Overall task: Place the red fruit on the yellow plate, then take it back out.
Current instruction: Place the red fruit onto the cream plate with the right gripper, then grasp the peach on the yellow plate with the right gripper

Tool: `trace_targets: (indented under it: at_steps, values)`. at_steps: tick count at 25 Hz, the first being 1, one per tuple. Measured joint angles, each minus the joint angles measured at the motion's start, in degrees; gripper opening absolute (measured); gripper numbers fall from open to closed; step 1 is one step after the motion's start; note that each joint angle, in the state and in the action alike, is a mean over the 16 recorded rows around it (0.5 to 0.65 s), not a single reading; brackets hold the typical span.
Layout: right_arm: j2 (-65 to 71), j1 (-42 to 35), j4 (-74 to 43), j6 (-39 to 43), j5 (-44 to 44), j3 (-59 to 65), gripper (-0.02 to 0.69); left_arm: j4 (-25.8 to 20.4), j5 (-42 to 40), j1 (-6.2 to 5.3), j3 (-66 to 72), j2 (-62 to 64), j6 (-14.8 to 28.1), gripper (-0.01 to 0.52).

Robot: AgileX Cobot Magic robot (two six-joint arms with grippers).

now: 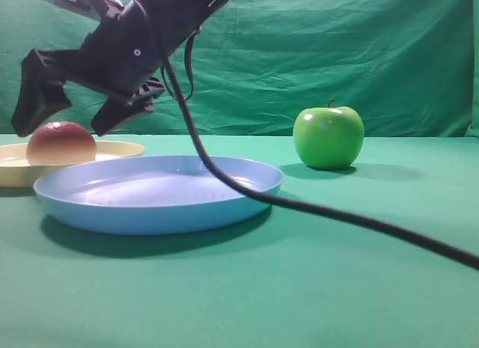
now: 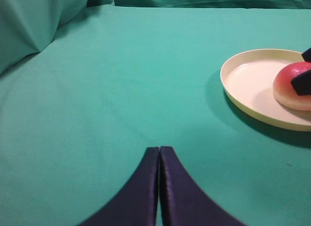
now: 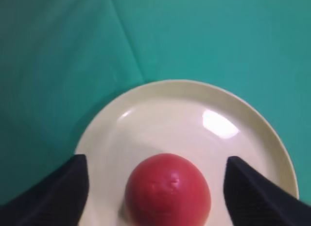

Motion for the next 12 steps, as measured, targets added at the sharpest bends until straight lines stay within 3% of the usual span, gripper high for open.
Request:
trace_targets:
  at_steps: [7,12]
  values:
    - [-10.4,-1.5,-9.2,15.4,9.9,0.0,0.057,0.0,0.0,0.0,0.0,0.0,0.0,0.0]
    - [-17.2,-2.3,-16.1,27.4,15.1,0.9,0.0,0.0,0.0,0.0,0.0,0.0,0.0,0.0]
